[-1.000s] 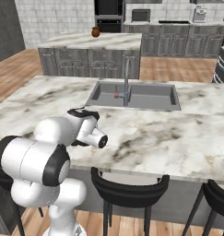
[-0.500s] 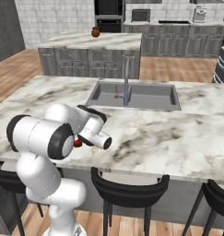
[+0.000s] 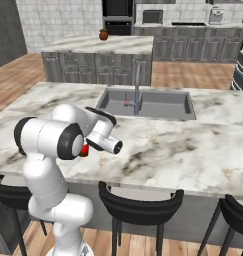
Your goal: Get the candle and the beer from the cabinet and move them to the dining counter.
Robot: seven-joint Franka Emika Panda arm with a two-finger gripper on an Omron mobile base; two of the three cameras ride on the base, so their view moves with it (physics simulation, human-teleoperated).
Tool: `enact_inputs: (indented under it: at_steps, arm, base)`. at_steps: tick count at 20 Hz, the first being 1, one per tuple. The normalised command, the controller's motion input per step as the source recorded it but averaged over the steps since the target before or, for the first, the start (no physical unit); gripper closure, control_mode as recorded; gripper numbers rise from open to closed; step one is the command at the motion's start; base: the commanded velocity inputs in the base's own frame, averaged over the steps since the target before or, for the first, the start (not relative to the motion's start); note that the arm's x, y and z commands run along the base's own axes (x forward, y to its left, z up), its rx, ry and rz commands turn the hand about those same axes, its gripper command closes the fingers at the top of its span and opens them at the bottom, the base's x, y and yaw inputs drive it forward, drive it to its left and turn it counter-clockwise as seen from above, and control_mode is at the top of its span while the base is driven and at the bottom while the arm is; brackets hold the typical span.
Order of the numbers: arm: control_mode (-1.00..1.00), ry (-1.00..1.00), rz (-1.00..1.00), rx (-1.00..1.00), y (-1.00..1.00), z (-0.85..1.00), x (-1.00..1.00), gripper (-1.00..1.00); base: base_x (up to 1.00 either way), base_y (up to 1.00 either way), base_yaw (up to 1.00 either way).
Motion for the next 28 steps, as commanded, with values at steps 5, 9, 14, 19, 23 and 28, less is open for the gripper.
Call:
enact_inputs:
  at_steps: [5, 9, 14, 19, 23, 28]
  arm:
    - [-1.0, -0.01, 0.0, 0.0, 0.0, -0.02, 0.07, 1.0]
    - [-1.0, -0.07, 0.0, 0.0, 0.0, 0.0, 0.0, 1.0]
    - [-1.0, -0.08, 0.0, -0.02, 0.03, 0.0, 0.0, 1.0]
    - [-1.0, -0.09, 0.0, 0.0, 0.0, -0.01, 0.0, 1.0]
    - [-1.0, -0.02, 0.0, 0.0, 0.0, -0.01, 0.0, 1.0]
    - [-1.0, 0.0, 0.0, 0.0, 0.0, 0.0, 0.0, -1.0]
  base:
    - [0.0, 0.0, 0.0]
    - [0.0, 0.0, 0.0]
    - [0.0, 0.0, 0.0]
    - [0.0, 0.0, 0.0]
    - [0.0, 0.0, 0.0]
    - [0.0, 0.0, 0.0]
